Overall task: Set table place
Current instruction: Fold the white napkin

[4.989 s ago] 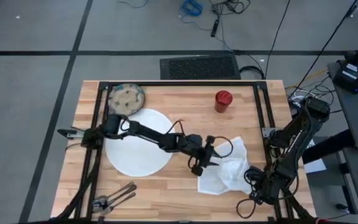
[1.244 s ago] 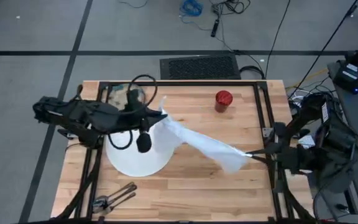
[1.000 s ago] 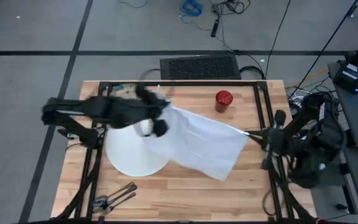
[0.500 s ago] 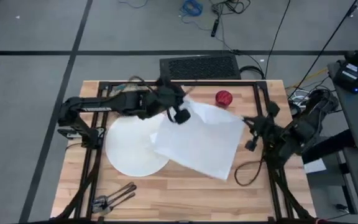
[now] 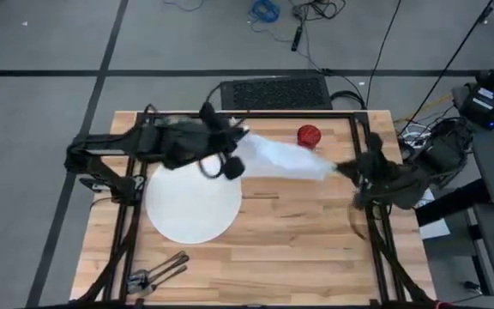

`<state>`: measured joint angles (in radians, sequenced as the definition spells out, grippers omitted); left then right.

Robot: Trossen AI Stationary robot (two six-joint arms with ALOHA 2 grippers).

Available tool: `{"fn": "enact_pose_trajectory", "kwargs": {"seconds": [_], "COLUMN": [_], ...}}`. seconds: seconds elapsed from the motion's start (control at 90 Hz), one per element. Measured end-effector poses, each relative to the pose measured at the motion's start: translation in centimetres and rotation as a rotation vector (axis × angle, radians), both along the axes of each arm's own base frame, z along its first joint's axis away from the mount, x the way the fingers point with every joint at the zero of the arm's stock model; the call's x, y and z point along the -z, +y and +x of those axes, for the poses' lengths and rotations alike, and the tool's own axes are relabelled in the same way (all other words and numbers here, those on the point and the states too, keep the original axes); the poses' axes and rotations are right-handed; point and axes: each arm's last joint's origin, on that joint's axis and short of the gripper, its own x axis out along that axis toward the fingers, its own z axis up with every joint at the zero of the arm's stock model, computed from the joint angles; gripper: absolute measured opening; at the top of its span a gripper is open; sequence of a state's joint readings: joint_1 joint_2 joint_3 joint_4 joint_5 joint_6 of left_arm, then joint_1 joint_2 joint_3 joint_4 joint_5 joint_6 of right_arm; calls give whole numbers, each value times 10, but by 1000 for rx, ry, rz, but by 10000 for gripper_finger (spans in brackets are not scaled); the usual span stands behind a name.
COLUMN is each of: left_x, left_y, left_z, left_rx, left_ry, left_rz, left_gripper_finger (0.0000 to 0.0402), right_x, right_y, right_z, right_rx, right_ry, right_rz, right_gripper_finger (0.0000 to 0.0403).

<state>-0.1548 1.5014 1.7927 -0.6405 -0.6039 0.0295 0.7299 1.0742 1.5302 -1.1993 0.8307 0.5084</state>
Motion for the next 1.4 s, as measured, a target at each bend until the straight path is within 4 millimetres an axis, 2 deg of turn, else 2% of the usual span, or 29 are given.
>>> {"fn": "enact_pose_trajectory", "kwargs": {"seconds": [0.289, 0.378, 0.467, 0.644, 0.811, 0.967, 1.156, 1.278, 1.4], "left_x": [-10, -12, -22, -46, -52, -32, 21, 62, 107], "left_y": [-68, -86, -99, -106, -93, -65, -19, 8, 36], "left_z": [-33, -41, -52, -69, -68, -48, -15, 4, 14], "left_rx": [250, 318, 354, 404, 319, 179, 39, -11, -63], "left_ry": [-29, -31, -68, -141, -144, -28, 127, 176, 212], "left_rz": [-30, -31, -37, -35, 4, 10, -79, -132, -191], "left_gripper_finger": [0, 0, 0, 0, 0, 0, 0, 0, 0], "right_x": [-44, -56, -64, -67, -54, -33, 11, 52, 99], "right_y": [43, 49, 54, 57, 45, 29, 19, 15, -1], "right_z": [-3, -8, -11, -15, -18, -17, -3, 8, 16], "right_rx": [-426, -467, -468, -432, -274, -52, 157, 255, 429], "right_ry": [-153, -186, -203, -193, -121, -48, 85, 202, 317], "right_rz": [196, 216, 229, 194, 108, -6, -77, -99, -85], "right_gripper_finger": [0, 0, 0, 0, 0, 0, 0, 0, 0]}}
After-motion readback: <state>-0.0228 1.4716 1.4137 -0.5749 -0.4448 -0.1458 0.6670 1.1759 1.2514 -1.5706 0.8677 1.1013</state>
